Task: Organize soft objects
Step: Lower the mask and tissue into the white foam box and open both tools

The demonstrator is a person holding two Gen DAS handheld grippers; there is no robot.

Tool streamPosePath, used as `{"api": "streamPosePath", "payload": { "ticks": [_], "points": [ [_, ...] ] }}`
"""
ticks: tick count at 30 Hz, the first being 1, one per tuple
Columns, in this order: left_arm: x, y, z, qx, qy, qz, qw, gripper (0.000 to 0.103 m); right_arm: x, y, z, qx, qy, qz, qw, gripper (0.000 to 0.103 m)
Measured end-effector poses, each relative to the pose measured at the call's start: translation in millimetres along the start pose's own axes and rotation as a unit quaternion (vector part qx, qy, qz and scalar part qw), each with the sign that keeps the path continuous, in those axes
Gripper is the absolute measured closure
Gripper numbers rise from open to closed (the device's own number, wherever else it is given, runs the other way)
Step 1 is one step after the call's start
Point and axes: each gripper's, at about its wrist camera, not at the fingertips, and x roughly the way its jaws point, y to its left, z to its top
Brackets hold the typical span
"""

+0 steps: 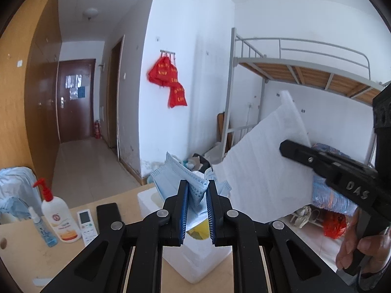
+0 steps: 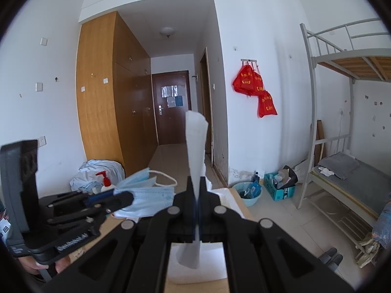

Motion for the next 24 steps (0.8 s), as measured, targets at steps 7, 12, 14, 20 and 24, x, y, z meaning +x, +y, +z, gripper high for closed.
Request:
{"api": "streamPosePath", "payload": {
  "ticks": [7, 12, 14, 20, 24],
  "points": [
    [48.2, 8.1, -4.6, -0.010, 0.033, -0.001, 0.9994, 0.088, 21.0, -11.4, -1.0, 0.003, 0.008, -0.001, 1.000, 0.100],
    [70.9, 9.0, -10.3, -0.004, 0.051, -0.006, 0.9987, 0.088, 30.3, -14.9, -4.6, 0.005, 0.013, 0.002, 1.000, 0.100],
    [78.9, 7.0, -11.8, 0.002, 0.056, -0.004, 0.9984, 0.088, 34.7, -17.7, -5.6, 0.008, 0.017, 0.002, 1.000, 0.100],
    [90.4, 1.4, -16.7, 0.024, 0.070, -0.004, 0.9972, 0.058, 41.8, -22.1, -4.1, 0.010, 0.020, 0.002, 1.000, 0.100],
    [85.9, 2.1, -18.3, 0.028, 0.052, 0.011, 0.9982, 0.022, 44.8, -21.3, -2.1, 0.008, 0.021, 0.004, 1.000, 0.100]
  ]
}}
